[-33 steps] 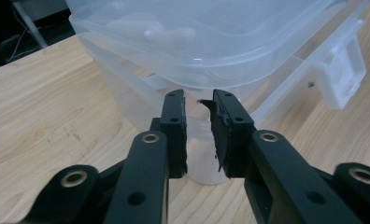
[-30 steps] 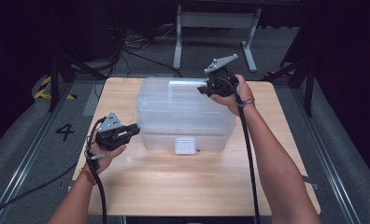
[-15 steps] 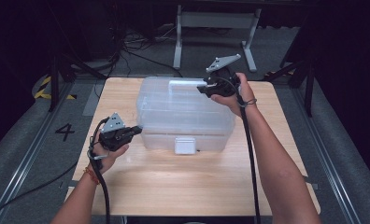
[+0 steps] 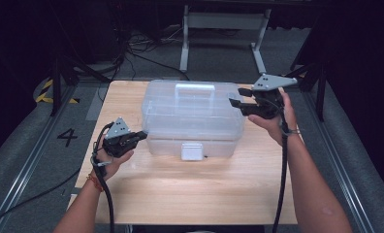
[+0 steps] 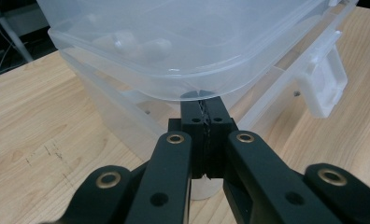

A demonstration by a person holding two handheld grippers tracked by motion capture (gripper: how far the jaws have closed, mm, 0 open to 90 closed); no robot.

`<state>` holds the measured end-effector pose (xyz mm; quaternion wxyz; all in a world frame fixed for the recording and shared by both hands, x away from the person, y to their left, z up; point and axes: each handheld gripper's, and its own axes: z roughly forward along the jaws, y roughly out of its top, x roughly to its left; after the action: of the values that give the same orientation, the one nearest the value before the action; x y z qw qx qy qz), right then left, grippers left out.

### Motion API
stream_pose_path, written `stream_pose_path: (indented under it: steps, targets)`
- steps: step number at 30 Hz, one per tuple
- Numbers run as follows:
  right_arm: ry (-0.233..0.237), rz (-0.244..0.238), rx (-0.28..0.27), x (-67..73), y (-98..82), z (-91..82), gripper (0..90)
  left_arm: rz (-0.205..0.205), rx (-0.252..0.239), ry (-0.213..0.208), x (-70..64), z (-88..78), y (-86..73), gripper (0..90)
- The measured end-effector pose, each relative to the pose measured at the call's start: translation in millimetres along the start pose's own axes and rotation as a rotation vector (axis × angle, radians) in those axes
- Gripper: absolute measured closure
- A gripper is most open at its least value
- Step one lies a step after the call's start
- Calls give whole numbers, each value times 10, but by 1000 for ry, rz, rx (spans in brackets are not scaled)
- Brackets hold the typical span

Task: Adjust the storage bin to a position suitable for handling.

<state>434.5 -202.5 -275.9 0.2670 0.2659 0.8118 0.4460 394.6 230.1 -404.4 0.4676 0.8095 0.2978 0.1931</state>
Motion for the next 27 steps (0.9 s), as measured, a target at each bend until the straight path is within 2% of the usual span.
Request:
stream_pose_path:
  steps: [4,5,7,13,17,20,27]
  targets:
    - [-24,12,-9,-18,-239,-162,504,2,0,2,-6,1,1,899]
    - [-24,12,-9,-18,-239,-162,504,2,0,2,-6,1,1,899]
    - [-30,34,-23,-35,-374,-251,487,1,3,5,-11,0,3,899]
    - [-47,32,-19,-16,-660,-382,444,5,8,17,-25,1,9,899]
    - [-47,21,-4,50,-834,-407,419,4,6,16,-24,3,10,899]
    - [-46,16,3,78,-898,-401,416,9,8,21,-22,3,15,899]
    - [-20,-5,57,152,-1115,-227,402,10,10,30,-36,7,20,899]
